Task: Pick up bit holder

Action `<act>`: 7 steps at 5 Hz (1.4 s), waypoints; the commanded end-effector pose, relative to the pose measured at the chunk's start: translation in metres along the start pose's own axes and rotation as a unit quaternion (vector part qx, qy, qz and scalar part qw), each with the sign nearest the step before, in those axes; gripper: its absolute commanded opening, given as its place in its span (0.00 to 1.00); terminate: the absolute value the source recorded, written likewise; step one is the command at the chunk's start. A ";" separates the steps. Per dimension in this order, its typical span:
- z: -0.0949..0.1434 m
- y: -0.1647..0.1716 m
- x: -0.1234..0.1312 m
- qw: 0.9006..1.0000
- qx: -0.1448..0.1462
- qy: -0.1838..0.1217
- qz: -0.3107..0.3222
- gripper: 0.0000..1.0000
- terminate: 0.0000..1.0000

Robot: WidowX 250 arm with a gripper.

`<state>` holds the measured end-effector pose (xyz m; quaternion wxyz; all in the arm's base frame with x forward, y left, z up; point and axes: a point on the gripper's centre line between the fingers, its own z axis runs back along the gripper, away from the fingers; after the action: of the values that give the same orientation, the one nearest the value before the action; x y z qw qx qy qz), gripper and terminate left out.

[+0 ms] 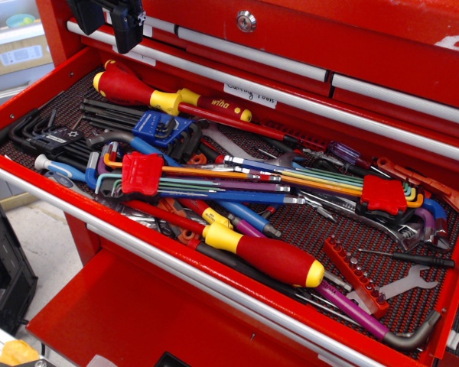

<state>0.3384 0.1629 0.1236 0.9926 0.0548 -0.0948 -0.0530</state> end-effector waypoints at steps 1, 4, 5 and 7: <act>0.000 0.000 0.000 1.000 0.000 0.000 0.000 1.00 0.00; 0.039 -0.131 0.008 0.952 0.096 0.073 0.281 1.00 0.00; 0.041 -0.180 0.008 0.929 0.083 0.099 0.346 1.00 0.00; 0.028 -0.263 -0.006 0.901 0.049 0.086 0.422 1.00 0.00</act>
<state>0.2893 -0.1046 0.0930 0.9230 0.0648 -0.0044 0.3792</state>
